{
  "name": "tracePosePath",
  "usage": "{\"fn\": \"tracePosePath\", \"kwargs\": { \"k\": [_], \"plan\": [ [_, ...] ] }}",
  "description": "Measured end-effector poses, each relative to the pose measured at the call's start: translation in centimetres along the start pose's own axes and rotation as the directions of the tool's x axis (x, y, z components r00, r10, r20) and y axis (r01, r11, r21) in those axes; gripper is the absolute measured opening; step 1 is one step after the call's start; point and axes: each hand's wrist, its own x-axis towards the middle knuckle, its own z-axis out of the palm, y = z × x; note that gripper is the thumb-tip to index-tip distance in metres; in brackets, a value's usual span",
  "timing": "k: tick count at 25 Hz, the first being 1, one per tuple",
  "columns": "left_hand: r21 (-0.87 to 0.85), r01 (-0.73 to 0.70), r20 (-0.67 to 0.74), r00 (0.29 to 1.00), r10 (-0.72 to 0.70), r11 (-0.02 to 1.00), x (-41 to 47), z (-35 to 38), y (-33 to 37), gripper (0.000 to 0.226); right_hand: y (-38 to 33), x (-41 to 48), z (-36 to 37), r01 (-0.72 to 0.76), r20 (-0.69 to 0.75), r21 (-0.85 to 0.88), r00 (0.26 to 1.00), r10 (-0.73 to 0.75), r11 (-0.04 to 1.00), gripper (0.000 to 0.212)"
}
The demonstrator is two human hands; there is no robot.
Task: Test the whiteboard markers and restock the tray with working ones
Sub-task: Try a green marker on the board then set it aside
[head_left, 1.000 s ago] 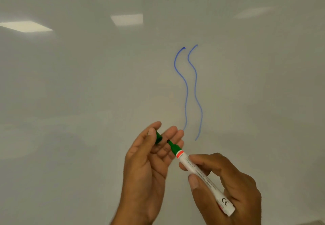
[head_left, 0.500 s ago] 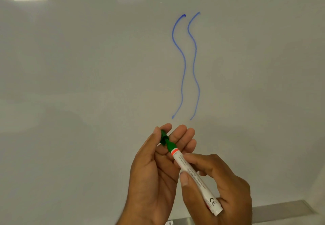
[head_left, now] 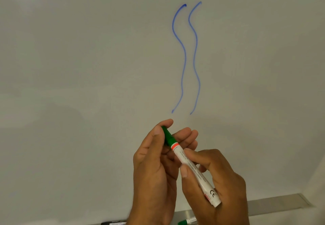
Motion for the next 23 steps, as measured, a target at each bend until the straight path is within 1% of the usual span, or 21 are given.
{"fn": "tracePosePath", "kwargs": {
  "k": [1, 3, 5, 7, 9, 11, 12, 13, 15, 17, 20, 23],
  "plan": [
    [-0.006, -0.009, -0.003, 1.0, 0.009, 1.0, -0.2, 0.1, -0.1, 0.035, 0.1, -0.2, 0.0, 0.035, -0.023, -0.034, 0.999, -0.036, 0.999, 0.083],
    [-0.016, -0.032, -0.003, 0.999, 0.032, 0.999, -0.5, 0.3, -0.3, 0.034, 0.2, -0.4, 0.2, 0.063, -0.049, -0.079, 0.997, -0.067, 0.995, 0.086],
    [-0.008, -0.045, 0.005, 0.999, 0.045, 0.999, -0.8, 0.6, -0.6, 0.034, 0.4, -0.7, 0.5, 0.05, -0.023, -0.023, 0.998, -0.05, 0.998, 0.09],
    [-0.01, -0.048, 0.017, 0.999, 0.048, 0.999, -1.0, 0.7, -0.8, 0.034, 0.8, -1.1, 0.5, 0.052, -0.01, 0.015, 0.999, -0.052, 0.999, 0.088],
    [-0.006, -0.049, 0.031, 0.998, 0.049, 0.999, -0.9, 0.5, -0.9, 0.034, 1.1, -1.3, 0.5, 0.039, -0.048, 0.027, 0.998, -0.038, 0.999, 0.078],
    [0.012, -0.056, 0.041, 0.998, 0.055, 0.998, -0.8, 0.0, -0.9, 0.033, 1.6, -1.8, 0.4, 0.044, -0.083, 0.004, 0.996, -0.043, 0.999, 0.059],
    [0.028, -0.065, 0.04, 0.997, 0.064, 0.997, -0.7, -0.3, -0.9, 0.033, 1.8, -2.1, 0.4, 0.057, -0.088, 0.02, 0.995, -0.055, 0.998, 0.051],
    [0.048, -0.082, 0.033, 0.996, 0.081, 0.995, -0.5, -0.6, -1.0, 0.032, 2.0, -2.2, 0.2, 0.054, -0.084, 0.072, 0.995, -0.048, 0.996, 0.043],
    [0.096, -0.123, 0.0, 0.992, 0.123, 0.988, -0.3, -1.2, -1.2, 0.031, 2.4, -2.6, -0.1, -0.026, -0.077, 0.22, 0.996, 0.044, 0.975, 0.026],
    [0.139, -0.142, -0.056, 0.987, 0.151, 0.98, 0.0, -2.1, -1.5, 0.03, 3.2, -3.3, -0.4, -0.138, -0.07, 0.307, 0.984, 0.167, 0.942, 0.022],
    [0.188, -0.147, -0.108, 0.98, 0.169, 0.971, 0.1, -3.8, -2.3, 0.03, 4.4, -4.4, -0.3, -0.242, -0.012, 0.301, 0.966, 0.258, 0.922, 0.017],
    [0.251, -0.133, -0.113, 0.98, 0.165, 0.959, -0.1, -5.2, -3.6, 0.029, 5.7, -5.4, -0.2, -0.309, 0.06, 0.277, 0.951, 0.305, 0.91, 0.024]
  ]
}}
